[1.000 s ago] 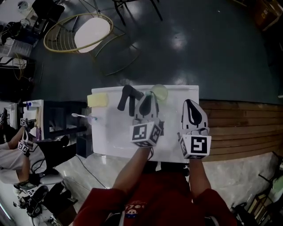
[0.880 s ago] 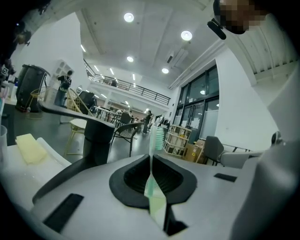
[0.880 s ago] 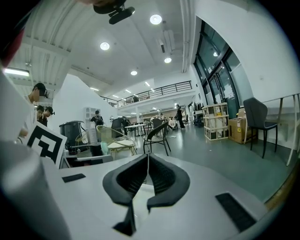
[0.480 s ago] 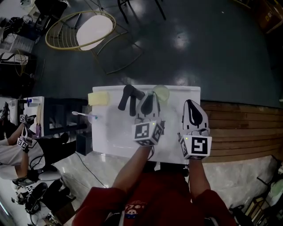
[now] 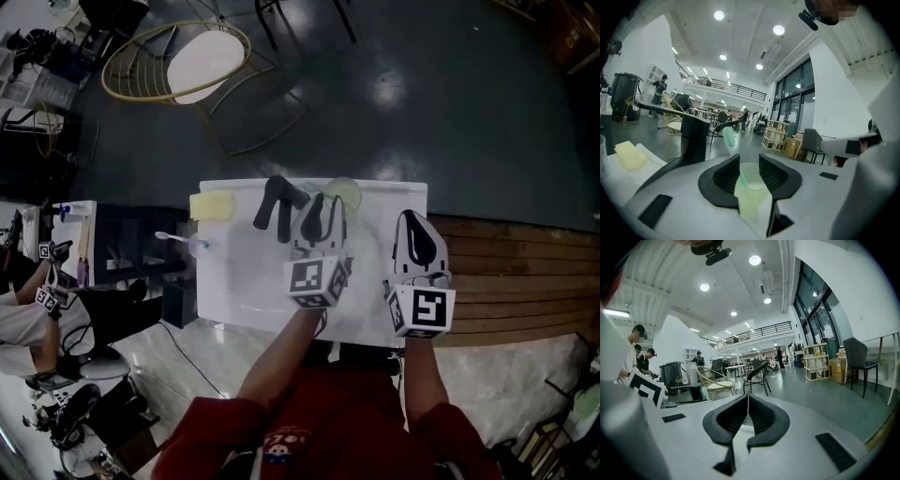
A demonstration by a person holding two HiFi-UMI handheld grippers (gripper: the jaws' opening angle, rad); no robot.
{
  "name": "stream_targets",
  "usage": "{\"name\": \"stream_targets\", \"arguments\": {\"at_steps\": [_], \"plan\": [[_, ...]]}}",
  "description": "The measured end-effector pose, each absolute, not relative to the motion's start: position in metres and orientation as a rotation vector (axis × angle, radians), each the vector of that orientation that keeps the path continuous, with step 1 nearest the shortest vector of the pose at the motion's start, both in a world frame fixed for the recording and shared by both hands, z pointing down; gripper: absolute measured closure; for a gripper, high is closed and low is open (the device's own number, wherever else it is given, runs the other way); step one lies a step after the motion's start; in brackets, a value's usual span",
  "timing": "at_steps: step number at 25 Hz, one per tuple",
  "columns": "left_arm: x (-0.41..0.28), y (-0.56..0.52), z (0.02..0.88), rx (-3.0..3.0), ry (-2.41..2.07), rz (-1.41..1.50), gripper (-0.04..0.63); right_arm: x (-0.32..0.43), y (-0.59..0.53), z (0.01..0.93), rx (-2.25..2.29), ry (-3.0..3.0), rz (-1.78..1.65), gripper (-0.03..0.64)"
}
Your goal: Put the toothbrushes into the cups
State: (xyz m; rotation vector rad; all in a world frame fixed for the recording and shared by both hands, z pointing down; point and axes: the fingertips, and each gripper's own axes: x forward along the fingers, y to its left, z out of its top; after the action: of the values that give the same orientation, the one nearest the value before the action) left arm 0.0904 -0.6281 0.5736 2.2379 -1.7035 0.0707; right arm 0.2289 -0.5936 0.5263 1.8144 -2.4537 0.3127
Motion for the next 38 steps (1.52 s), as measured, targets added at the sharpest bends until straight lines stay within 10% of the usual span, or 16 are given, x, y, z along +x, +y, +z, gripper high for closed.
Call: {"name": "stream_targets", "arguments": {"at_steps": [38], "plan": [[-0.01, -0.499, 0.433, 2.538, -1.679, -0.076, 0.454, 0.103, -0.477, 0.409, 1.879, -2.472, -0.022, 0.586]]}}
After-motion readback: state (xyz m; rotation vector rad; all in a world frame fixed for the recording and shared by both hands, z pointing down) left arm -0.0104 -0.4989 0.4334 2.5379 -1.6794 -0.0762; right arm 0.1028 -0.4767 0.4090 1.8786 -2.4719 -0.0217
